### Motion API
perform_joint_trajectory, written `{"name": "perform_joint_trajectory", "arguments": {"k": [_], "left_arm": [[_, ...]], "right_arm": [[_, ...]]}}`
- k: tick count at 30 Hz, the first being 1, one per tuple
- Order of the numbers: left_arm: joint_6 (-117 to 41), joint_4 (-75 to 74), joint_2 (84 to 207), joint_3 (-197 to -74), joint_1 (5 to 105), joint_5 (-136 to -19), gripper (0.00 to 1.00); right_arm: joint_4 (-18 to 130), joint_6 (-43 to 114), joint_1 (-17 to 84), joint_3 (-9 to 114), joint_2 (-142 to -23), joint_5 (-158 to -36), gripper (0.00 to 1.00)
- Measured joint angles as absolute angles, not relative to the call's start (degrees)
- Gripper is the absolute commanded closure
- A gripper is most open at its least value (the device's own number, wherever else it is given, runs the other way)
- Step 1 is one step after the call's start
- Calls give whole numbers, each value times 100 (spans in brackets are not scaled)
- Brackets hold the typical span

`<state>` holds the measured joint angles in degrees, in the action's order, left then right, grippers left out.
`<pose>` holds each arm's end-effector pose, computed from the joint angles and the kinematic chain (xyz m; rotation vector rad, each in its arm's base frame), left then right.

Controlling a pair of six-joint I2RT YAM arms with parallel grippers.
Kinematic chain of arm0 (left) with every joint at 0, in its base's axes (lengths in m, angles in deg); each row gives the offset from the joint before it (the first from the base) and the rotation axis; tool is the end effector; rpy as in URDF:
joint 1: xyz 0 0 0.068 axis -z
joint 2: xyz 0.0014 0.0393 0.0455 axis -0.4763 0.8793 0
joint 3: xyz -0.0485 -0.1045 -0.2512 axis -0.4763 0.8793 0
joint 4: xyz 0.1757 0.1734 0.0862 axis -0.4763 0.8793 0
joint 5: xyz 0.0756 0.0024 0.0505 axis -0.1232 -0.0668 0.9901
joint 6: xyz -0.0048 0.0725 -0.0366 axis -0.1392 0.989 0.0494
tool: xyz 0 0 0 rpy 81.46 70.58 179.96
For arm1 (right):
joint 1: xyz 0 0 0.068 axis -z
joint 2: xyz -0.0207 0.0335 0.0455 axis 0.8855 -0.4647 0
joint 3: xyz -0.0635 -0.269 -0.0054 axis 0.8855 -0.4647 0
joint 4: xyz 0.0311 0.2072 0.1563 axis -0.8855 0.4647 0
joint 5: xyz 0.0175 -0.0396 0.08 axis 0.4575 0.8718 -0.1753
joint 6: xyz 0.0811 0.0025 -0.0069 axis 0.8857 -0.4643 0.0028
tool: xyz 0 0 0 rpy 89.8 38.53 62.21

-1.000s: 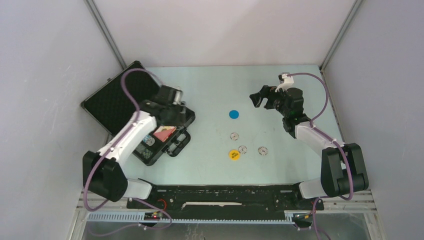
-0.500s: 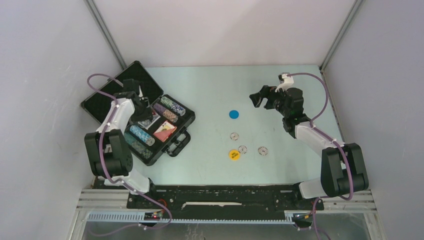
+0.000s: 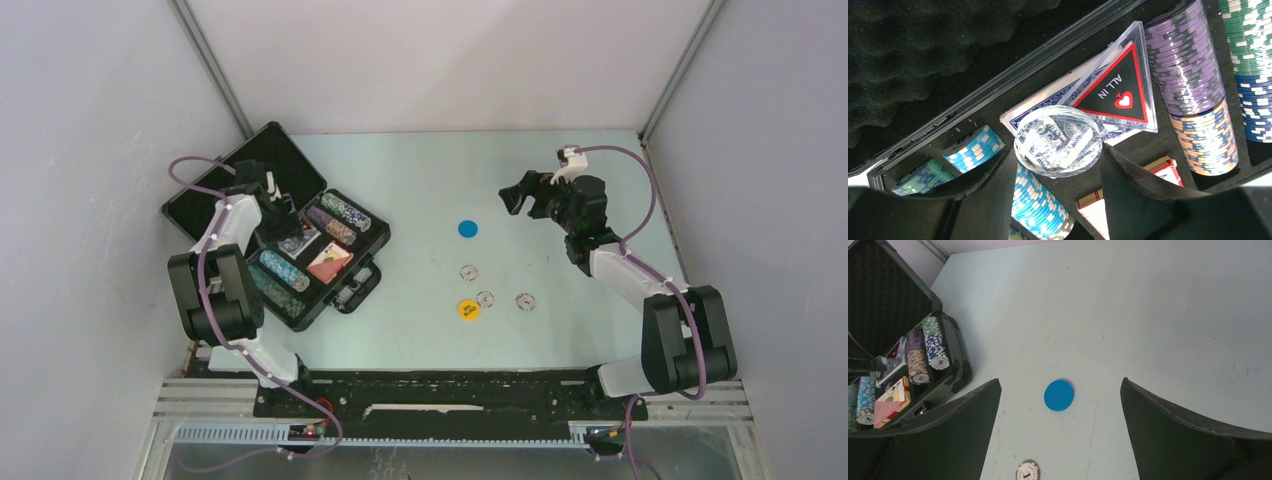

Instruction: Pack up texas hold em set

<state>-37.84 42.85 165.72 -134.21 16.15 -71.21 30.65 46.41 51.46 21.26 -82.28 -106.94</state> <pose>0.3452 0.0729 0.1970 -0.5434 2.6729 -0.0373 0.3398 0.0863 0.2518 -0.1076 1.8069 0.6253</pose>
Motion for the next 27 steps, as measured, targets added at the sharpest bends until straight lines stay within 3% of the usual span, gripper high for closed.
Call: {"name": "perform_joint_trajectory", "arguments": {"k": [3,12,19,27], "left_arm": [[-3781,4278,16572,-13421,1615,-7121,47],[-3779,4252,16456,-13404,1615,-7066,51],[-3766,4084,15634,-13209,1643,-6959,46],[-3718,4132,15862,-13205,1740,-6898,44]], "right_arm": [[3063,4650,5146,2126,-8228,-10694,0],[3061,4676,5146,2126,-8244,-10716,0],[3017,4687,5146,2126,-8259,-10777,0],[3013,4702,5146,2126,-8261,-10819,0]]}}
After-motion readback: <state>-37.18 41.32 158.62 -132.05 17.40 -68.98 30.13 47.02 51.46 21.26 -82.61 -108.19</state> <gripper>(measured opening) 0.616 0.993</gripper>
